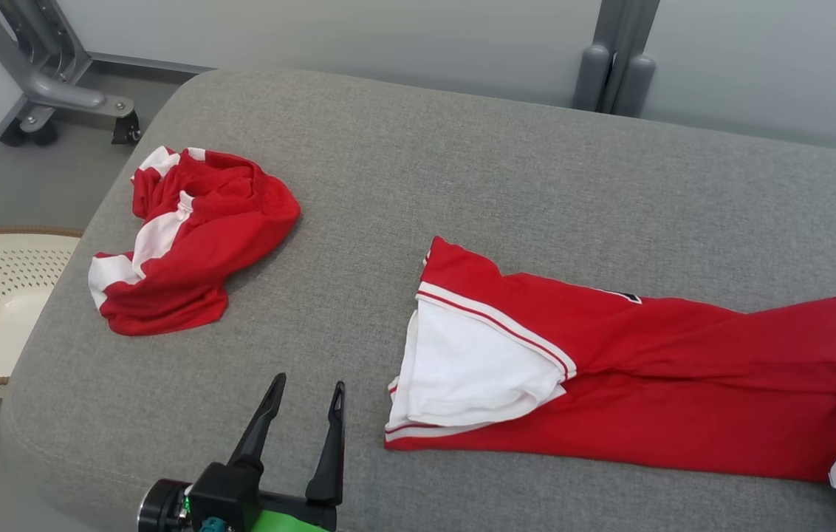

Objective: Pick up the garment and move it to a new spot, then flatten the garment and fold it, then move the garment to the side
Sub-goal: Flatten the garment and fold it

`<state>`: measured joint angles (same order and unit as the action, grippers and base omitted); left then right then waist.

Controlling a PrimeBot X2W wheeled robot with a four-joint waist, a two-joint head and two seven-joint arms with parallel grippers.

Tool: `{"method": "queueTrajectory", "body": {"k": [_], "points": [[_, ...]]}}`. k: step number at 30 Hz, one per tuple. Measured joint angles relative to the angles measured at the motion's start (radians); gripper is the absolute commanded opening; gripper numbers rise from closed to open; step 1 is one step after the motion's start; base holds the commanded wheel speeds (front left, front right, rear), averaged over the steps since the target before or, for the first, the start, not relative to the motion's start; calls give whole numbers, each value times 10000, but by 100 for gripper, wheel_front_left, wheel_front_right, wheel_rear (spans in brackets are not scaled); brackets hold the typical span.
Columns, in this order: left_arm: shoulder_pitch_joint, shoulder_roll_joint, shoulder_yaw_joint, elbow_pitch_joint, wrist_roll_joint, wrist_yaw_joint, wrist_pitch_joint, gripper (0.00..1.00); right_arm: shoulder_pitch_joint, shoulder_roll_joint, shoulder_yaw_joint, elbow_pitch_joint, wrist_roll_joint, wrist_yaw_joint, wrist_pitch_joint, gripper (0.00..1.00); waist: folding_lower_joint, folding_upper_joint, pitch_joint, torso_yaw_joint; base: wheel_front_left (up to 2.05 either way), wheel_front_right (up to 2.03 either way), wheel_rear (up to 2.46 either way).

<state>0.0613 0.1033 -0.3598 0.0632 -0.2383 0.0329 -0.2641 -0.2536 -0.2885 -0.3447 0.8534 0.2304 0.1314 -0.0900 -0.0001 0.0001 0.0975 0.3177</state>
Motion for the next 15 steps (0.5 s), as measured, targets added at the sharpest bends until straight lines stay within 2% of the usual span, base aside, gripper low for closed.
{"method": "queueTrajectory", "body": {"k": [4, 5, 6, 7, 8, 11, 15], "points": [[0, -119, 171, 67, 115, -211, 0, 100, -306, 48, -410, 477, -447, 6, -128, 100, 0, 0, 113, 10, 0, 0, 0], [0, -157, 222, 69, 128, -247, 0, 100, -391, 105, -439, 568, -504, 4, -128, 89, 0, 0, 137, 2, 0, 0, 0], [0, -186, 265, 73, 142, -276, 0, 100, -445, 151, -470, 625, -502, 2, -127, 57, 0, 0, 150, -10, 0, 0, 0], [0, -222, 318, 92, 161, -332, 0, 100, -523, 207, -451, 704, -500, 2, -115, 20, 0, 0, 165, -34, 0, 0, 0], [0, -247, 351, 109, 188, -351, 0, 100, -598, 244, -405, 769, -495, 4, -90, 0, 0, 0, 175, -58, 0, 0, 0], [0, -309, 491, 186, 207, -430, 0, 100, -709, 259, -213, 890, -552, 15, -67, 0, 0, 0, 173, -140, 0, 0, 0], [-1, -359, 727, 198, 211, -476, 0, 100, -726, -54, -44, 941, -1034, 33, -265, 0, 1, 0, 164, -293, 0, 0, 0]]}}
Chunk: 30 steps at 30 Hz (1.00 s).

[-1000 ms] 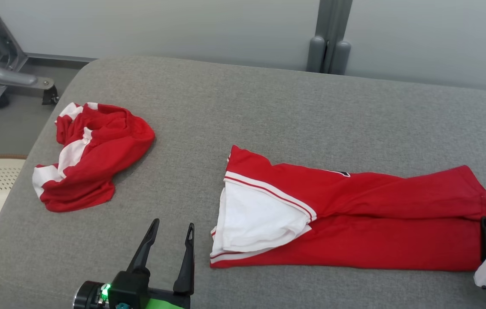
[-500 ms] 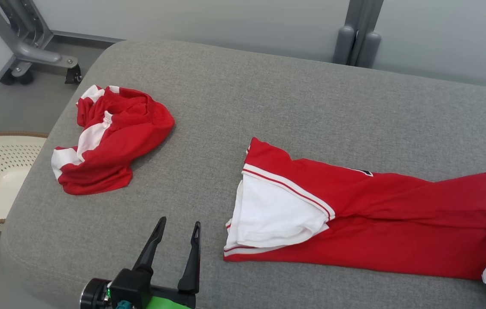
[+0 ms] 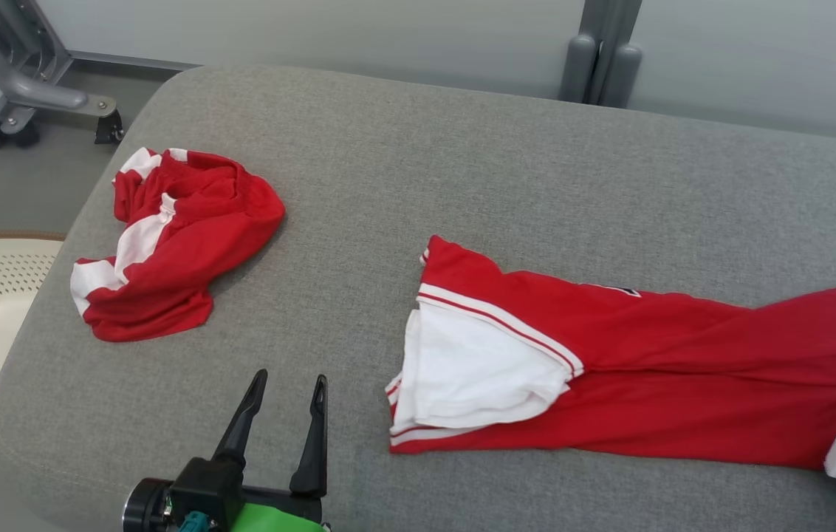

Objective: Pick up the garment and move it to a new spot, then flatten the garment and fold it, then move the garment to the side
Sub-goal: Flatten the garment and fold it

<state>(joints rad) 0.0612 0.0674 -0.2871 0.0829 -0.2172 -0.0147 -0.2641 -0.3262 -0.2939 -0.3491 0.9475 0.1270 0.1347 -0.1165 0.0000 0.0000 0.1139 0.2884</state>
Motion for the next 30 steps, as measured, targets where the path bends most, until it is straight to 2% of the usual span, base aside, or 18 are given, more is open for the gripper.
{"method": "queueTrajectory", "body": {"k": [10, 14, 19, 26, 30], "points": [[48, -90, 481, -107, 178, -188, 0, 100, 58, -1732, -608, -451, -1572, -31, -259, 0, 0, 0, 111, -628, 0, 0, 0], [58, -104, 675, -128, 184, -307, 0, 100, -156, -1910, -746, -1191, -2374, -29, -59, 0, 0, 1, 164, -966, 0, 0, 0], [59, -115, 788, -63, 261, -397, -2, 100, -281, -1367, -732, -2817, -3114, -31, 453, 0, 0, 0, 119, -1327, 0, 0, 0], [105, -142, 711, 100, 322, -477, -2, 100, 699, 412, -247, -6483, -3590, -31, 1808, 0, 0, 0, -226, -1474, 0, 0, 0], [139, -150, 731, 153, 376, -483, -2, 100, 1605, 1152, 253, -8690, -3611, -33, 2575, 0, 0, 0, -346, -1316, 0, 0, 0]]}}
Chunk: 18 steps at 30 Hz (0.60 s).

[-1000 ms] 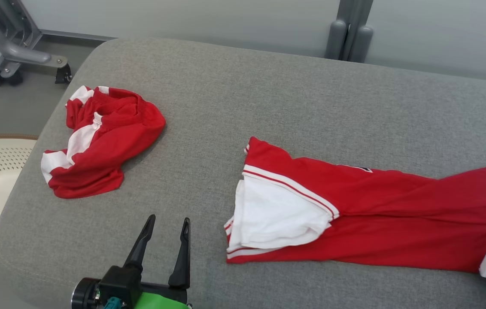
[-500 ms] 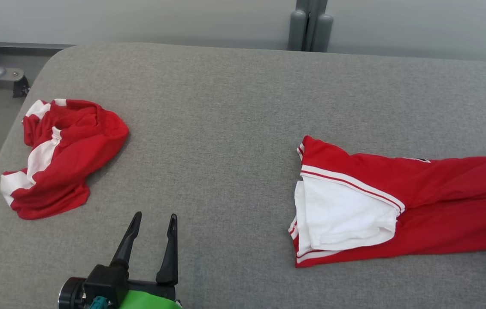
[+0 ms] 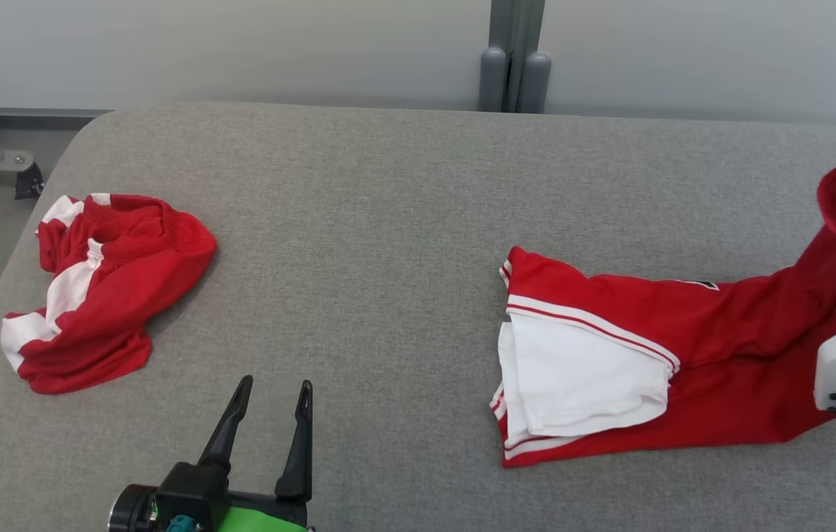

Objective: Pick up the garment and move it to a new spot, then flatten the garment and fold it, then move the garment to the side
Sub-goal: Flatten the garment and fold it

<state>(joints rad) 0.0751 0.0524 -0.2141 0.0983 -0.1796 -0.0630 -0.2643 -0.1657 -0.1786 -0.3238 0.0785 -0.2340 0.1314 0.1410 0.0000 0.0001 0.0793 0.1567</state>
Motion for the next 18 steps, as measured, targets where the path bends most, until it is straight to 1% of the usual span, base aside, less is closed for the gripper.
{"method": "queueTrajectory", "body": {"k": [4, 8, 12, 15, 18], "points": [[19, -2, -38, 50, 50, -38, 0, 100, 650, 627, 667, -1626, 13, 2, 416, 0, 0, 0, -48, 274, 0, 0, 0], [26, -6, -58, 113, 50, -58, 2, 100, 1043, 1014, 1358, -2451, 23, 0, 617, 0, 0, 0, -84, 578, 0, 0, 0], [31, -8, -92, 174, 50, -61, 2, 100, 1095, 1212, 1918, -2640, 155, 0, 646, 0, 0, -1, -121, 838, 0, 0, 0], [29, -10, -165, 249, 48, -77, 0, 100, 1093, 1277, 2247, -2437, 307, 0, 640, 0, 0, 0, -149, 1002, 0, 0, 0], [29, -12, -178, 290, 35, -77, 2, 100, 1084, 1275, 2656, -2111, 809, 0, 627, 0, 0, -1, -186, 1154, 0, 0, 0]]}}
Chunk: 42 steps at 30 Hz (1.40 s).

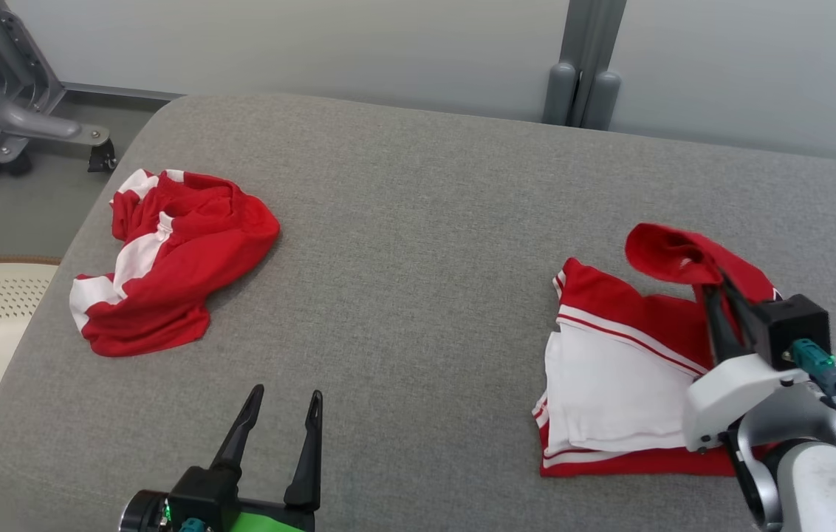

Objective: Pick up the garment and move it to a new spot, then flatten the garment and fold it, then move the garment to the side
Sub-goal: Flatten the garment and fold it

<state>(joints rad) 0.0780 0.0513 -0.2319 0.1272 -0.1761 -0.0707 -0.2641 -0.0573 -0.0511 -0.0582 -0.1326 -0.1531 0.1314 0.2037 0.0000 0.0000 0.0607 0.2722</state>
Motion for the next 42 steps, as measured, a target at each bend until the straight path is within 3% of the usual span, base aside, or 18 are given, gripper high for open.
{"method": "queueTrajectory", "body": {"k": [5, 6, 7, 8, 9, 10, 11, 18, 24, 27, 33, 42], "points": [[-1, -2, -15, 27, -63, 0, 0, 100, -5, 12, 646, 589, 508, 0, 17, 0, 0, 0, -39, 185, 0, 0, 0], [-2, -2, -36, 31, -69, 0, -2, 100, -5, 10, 784, 725, 593, 0, 23, 4, 0, 0, -38, 221, 0, 0, 0], [-5, -2, -50, 33, -82, 0, -2, 100, -6, 12, 936, 834, 683, 0, 25, 28, 0, 0, -35, 254, 0, 0, 0], [-8, -2, -69, 33, -94, 0, 0, 100, -13, 13, 1055, 917, 746, 0, 4, 40, 0, 0, -32, 277, 0, 0, 0], [-9, -2, -79, 31, -100, 4, 0, 100, -52, 15, 1187, 1005, 817, 0, -44, 59, 0, 0, -25, 298, 0, 0, 0], [-10, -4, -88, 31, -134, 6, -2, 100, -111, 13, 1306, 1058, 882, 0, -136, 88, 0, 0, -17, 311, 0, 0, 0], [-12, -4, -96, 33, -153, 8, 0, 100, -181, 13, 1430, 1104, 940, 0, -219, 100, 0, 0, -11, 317, 0, 0, 0], [-15, -6, -186, 79, -153, 58, 0, 100, -368, 21, 1916, 941, 1841, 0, -466, 100, 0, 0, -94, 265, 0, 0, 0], [5, -8, -192, 48, -205, 96, 0, 100, -266, 19, 970, 259, 1735, -2, -863, 100, 0, 0, -179, 47, 0, 0, 0], [38, -8, -194, -65, -255, 140, -2, 100, -8, 23, 385, 249, 1743, 2, -1572, 100, 0, 0, -213, -166, 0, 0, 0], [86, -10, 33, -278, -447, 299, 0, 100, 367, 13, -81, 1014, 1739, -2, -3051, 100, 0, 0, -272, -713, 0, 0, 0], [188, -12, 272, -564, -518, 393, 0, 100, 884, -619, 756, 2422, 2662, -2, -4533, 100, 0, 0, -510, -1671, 0, 0, 0]]}}
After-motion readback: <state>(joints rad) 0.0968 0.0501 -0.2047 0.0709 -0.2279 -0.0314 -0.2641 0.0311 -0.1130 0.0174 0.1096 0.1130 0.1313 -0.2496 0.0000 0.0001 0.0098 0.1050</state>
